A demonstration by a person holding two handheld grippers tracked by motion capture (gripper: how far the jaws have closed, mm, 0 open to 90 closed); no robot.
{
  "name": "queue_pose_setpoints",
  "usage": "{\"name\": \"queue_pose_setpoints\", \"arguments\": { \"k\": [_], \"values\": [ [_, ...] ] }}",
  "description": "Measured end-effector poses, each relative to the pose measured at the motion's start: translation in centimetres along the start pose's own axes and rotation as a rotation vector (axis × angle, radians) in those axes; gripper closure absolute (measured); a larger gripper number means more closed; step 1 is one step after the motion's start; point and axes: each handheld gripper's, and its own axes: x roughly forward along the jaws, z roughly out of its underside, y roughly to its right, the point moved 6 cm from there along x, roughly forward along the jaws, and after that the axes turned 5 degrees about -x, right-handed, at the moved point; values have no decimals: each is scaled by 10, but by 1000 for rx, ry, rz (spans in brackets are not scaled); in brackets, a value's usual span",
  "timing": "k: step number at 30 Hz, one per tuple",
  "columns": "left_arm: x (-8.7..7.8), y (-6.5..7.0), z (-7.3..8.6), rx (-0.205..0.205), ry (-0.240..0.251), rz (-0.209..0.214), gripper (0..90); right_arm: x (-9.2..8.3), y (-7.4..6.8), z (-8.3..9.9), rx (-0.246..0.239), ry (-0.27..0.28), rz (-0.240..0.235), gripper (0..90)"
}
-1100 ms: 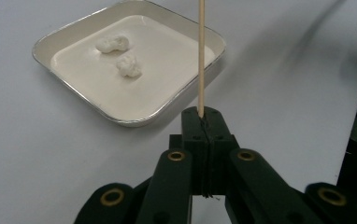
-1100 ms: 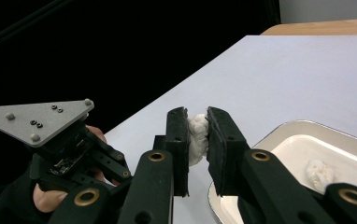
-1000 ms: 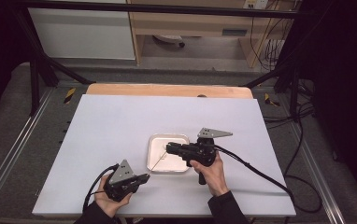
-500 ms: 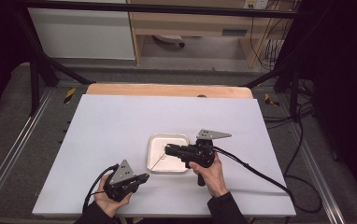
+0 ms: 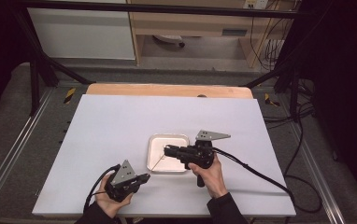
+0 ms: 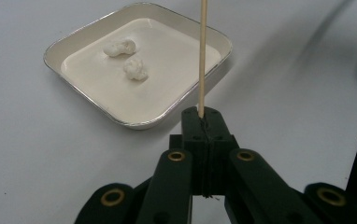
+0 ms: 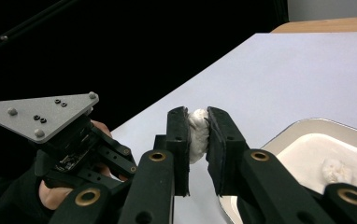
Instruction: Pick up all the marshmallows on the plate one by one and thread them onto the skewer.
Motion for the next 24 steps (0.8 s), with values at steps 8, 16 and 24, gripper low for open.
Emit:
{"name": "queue_pose_setpoints", "arguments": {
  "k": [8,16,24],
  "values": [
    [1,1,-1,7,-3,-6,894,0,-2,1,-13,-3,-4,803],
    [0,1,-1,9,-5,-19,895,1,-4,3,-25,-2,-6,805],
    [1,1,-1,10,-12,-17,895,3,-4,7,-30,-3,-11,806]
  ]
}}
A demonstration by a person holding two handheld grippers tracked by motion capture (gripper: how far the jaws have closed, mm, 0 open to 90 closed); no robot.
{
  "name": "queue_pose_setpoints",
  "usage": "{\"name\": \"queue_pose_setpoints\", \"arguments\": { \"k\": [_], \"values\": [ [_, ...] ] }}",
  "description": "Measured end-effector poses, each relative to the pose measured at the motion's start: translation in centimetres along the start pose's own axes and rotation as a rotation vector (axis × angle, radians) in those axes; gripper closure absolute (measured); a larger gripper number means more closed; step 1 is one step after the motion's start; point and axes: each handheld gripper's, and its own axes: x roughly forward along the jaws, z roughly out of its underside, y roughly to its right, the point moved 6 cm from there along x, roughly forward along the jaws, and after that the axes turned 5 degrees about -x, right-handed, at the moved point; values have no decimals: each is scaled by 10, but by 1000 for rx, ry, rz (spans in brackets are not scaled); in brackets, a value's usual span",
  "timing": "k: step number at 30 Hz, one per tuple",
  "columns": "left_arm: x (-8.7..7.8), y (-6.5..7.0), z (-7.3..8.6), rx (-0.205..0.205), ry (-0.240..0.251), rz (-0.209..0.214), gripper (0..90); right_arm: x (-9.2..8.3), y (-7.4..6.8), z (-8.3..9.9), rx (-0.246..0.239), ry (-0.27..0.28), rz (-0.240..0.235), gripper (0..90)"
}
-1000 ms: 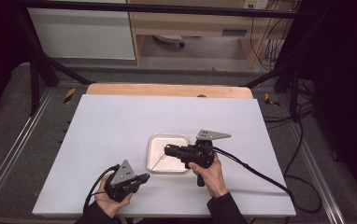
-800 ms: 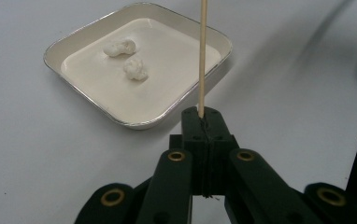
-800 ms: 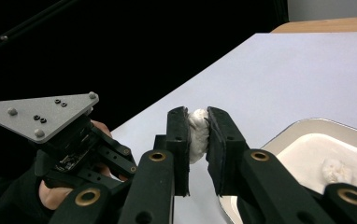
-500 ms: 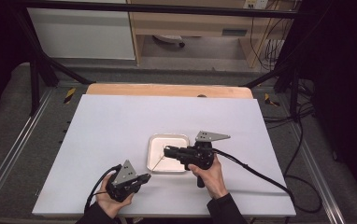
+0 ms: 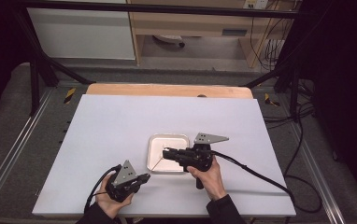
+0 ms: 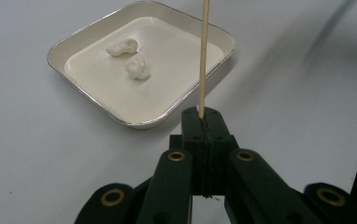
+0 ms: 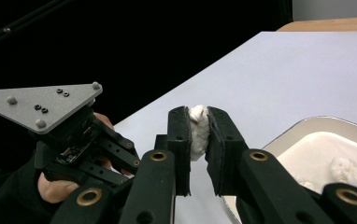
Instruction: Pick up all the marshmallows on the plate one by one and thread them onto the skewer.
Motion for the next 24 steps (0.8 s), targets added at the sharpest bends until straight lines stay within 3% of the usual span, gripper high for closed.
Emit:
{"name": "queue_pose_setpoints", "arguments": {
  "k": [24],
  "values": [
    [1,2,-1,1,-2,2,894,4,-2,6,4,0,-10,810]
  ]
}}
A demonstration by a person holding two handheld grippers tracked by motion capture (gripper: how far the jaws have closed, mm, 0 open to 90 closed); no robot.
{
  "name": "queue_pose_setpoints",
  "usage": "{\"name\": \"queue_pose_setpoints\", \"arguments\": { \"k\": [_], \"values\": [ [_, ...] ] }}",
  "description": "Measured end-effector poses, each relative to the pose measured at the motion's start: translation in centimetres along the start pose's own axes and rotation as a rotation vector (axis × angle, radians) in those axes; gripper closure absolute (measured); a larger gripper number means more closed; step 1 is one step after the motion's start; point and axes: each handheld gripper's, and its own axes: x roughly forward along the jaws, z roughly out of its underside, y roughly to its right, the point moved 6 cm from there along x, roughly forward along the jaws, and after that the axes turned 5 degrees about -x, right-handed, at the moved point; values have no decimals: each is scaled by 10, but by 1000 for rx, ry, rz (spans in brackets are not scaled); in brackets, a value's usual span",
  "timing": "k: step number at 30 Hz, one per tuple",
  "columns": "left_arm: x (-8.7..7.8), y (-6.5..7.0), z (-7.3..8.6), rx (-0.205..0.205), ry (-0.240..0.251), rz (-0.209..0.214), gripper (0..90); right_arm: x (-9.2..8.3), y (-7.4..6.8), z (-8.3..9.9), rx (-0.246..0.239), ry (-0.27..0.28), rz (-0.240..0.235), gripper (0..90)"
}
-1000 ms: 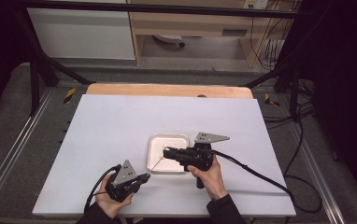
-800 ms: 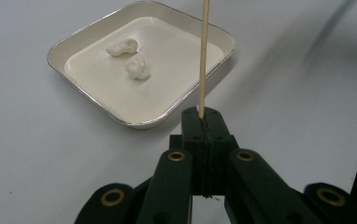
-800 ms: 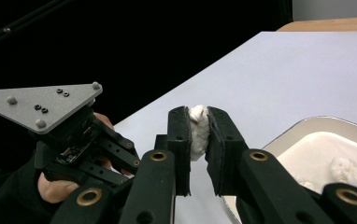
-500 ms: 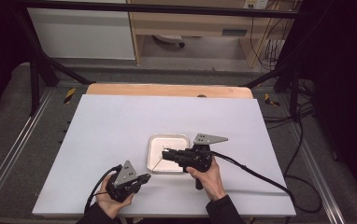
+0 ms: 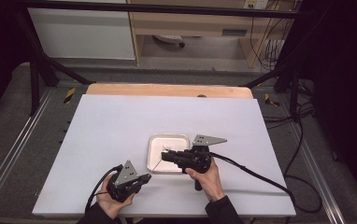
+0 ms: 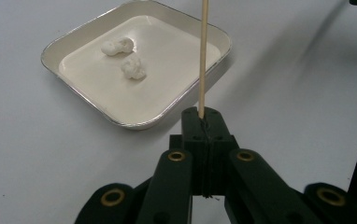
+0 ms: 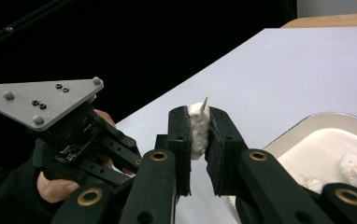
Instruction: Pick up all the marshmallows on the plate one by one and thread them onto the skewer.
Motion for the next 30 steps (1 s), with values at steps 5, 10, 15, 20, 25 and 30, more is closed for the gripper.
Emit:
{"name": "queue_pose_setpoints", "arguments": {
  "k": [5,10,15,20,25,30],
  "values": [
    [-1,0,-1,-2,6,2,894,0,0,0,3,2,-3,810],
    [0,0,-1,-4,4,3,894,1,-1,3,5,-3,-2,811],
    [-3,3,-11,-5,46,19,894,7,-2,11,17,-70,-34,805],
    [-6,0,-13,0,61,-6,894,28,-11,25,-5,-106,-63,800],
    [-4,0,-14,-2,64,-11,893,29,-11,23,-9,-105,-49,791],
    [-3,-4,-12,-33,55,-6,892,29,-7,23,-13,-110,0,645]
  ]
}}
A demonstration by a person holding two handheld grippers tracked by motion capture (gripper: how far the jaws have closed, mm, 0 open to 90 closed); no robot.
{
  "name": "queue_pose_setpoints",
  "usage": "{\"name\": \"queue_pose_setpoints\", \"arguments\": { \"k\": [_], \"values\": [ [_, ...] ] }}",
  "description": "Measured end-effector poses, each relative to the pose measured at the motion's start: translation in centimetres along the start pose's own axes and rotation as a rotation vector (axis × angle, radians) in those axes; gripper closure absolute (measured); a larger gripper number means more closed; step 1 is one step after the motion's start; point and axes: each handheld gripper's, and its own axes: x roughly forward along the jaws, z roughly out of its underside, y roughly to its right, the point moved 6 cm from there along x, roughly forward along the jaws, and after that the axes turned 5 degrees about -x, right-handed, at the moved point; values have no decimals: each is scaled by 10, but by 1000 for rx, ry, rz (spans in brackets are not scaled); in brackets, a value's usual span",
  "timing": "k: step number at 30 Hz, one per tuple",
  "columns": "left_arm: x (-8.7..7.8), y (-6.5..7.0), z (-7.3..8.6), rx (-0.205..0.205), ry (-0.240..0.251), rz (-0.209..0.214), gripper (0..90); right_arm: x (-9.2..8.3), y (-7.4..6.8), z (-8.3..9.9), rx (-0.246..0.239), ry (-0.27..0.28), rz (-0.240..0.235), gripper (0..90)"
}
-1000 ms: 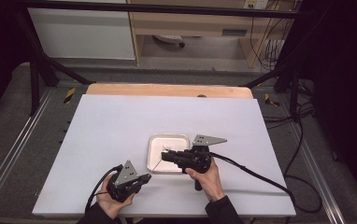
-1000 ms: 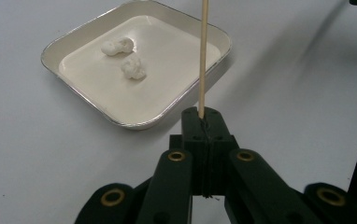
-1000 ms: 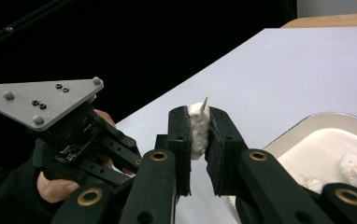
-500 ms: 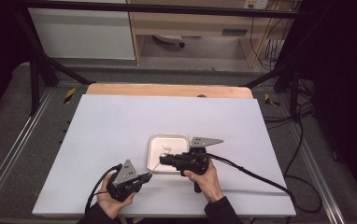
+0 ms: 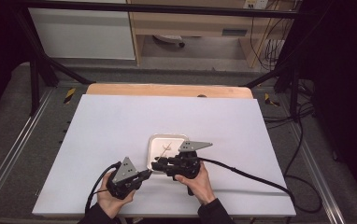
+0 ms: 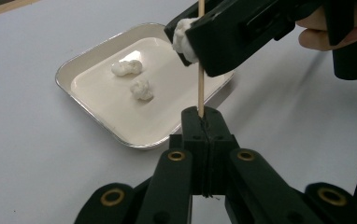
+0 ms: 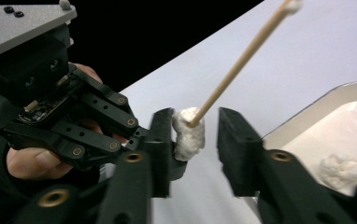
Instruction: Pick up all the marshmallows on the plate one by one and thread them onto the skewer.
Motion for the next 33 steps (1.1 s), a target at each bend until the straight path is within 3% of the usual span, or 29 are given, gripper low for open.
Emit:
{"name": "queue_pose_setpoints", "arguments": {
  "k": [8,13,17,19,23,27,33],
  "values": [
    [-4,-12,5,-45,-10,-6,891,-14,9,-7,-83,-17,126,362],
    [-6,-17,9,-64,-19,-10,891,-23,23,-6,-136,-58,225,185],
    [-9,-22,11,-82,-17,-10,890,-27,35,-3,-149,-114,279,107],
    [-10,-24,13,-91,-16,-11,890,-26,42,-2,-155,-148,308,88],
    [-13,-27,14,-105,-15,-11,890,-23,53,-3,-154,-149,353,73],
    [-15,-30,15,-115,-9,-12,890,-20,63,-6,-136,-153,380,63],
    [-16,-31,15,-123,-2,-11,890,-9,74,-12,-148,-206,411,61]
  ]
}}
